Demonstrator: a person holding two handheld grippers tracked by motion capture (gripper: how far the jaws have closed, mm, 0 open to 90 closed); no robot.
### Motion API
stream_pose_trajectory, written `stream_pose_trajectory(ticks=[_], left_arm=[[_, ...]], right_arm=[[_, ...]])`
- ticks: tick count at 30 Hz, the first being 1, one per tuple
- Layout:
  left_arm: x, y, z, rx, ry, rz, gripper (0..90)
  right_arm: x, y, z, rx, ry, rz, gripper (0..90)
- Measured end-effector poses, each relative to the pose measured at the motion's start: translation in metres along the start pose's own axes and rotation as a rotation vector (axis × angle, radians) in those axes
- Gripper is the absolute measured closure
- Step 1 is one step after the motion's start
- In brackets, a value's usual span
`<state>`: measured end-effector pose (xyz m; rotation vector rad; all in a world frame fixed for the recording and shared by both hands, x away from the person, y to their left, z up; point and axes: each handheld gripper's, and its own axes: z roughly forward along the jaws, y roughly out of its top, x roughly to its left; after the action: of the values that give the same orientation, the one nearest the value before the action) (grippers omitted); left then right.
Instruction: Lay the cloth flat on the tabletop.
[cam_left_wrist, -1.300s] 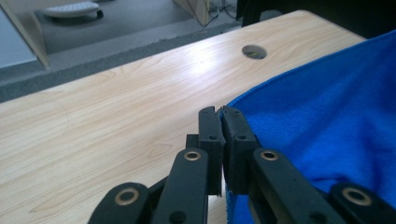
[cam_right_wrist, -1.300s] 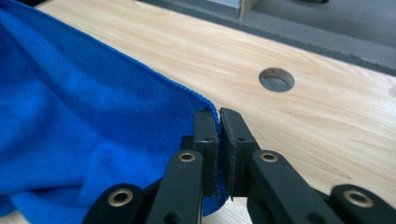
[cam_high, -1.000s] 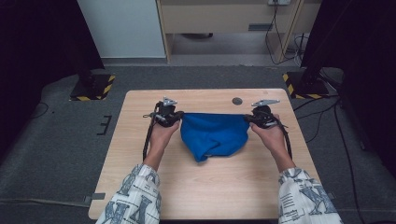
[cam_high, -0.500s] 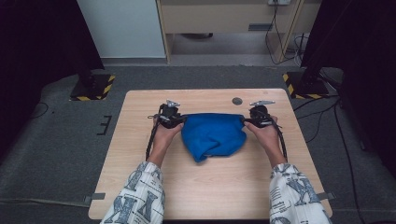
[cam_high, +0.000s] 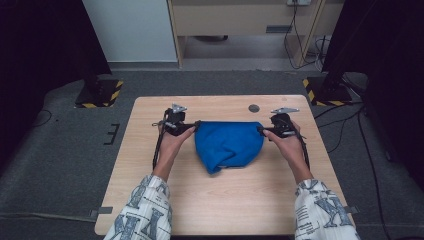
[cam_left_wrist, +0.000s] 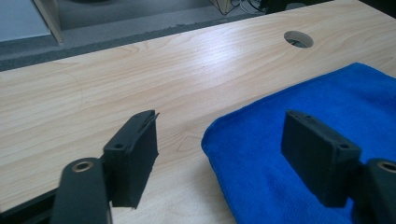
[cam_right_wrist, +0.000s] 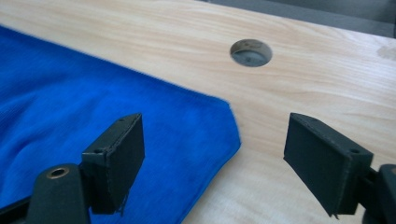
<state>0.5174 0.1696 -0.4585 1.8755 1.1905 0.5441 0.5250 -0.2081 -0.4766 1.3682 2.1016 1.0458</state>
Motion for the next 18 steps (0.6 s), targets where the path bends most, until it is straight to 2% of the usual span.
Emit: stream_pose_trajectory(ticks=[3, 4, 5, 7, 9, 14, 18], left_arm=[[-0.003, -0.004, -0.012, -0.011, 0.003, 0.019, 24.7], [-0.004, -0.006, -0.016, -0.009, -0.008, 0.026, 24.9], [-0.005, -0.009, -0.020, -0.014, -0.015, 0.028, 25.7], [-0.007, -0.016, -0.030, -0.026, -0.029, 0.020, 25.1], [-0.010, -0.023, -0.038, -0.034, -0.036, 0.025, 24.3], [-0.021, -0.043, -0.059, -0.063, -0.049, 0.027, 25.2], [-0.030, -0.061, -0.072, -0.077, -0.043, 0.031, 27.2]], right_arm=[[0.004, -0.005, -0.008, 0.001, 0.020, -0.023, 20.8], [0.005, -0.007, -0.011, -0.004, 0.031, -0.031, 21.7], [0.007, -0.009, -0.014, -0.003, 0.039, -0.043, 26.0], [0.012, -0.014, -0.022, -0.003, 0.073, -0.096, 34.1], [0.017, -0.020, -0.031, -0.008, 0.086, -0.119, 41.5], [0.028, -0.041, -0.049, -0.036, 0.145, -0.130, 54.8], [0.039, -0.061, -0.059, -0.017, 0.172, -0.149, 65.5]])
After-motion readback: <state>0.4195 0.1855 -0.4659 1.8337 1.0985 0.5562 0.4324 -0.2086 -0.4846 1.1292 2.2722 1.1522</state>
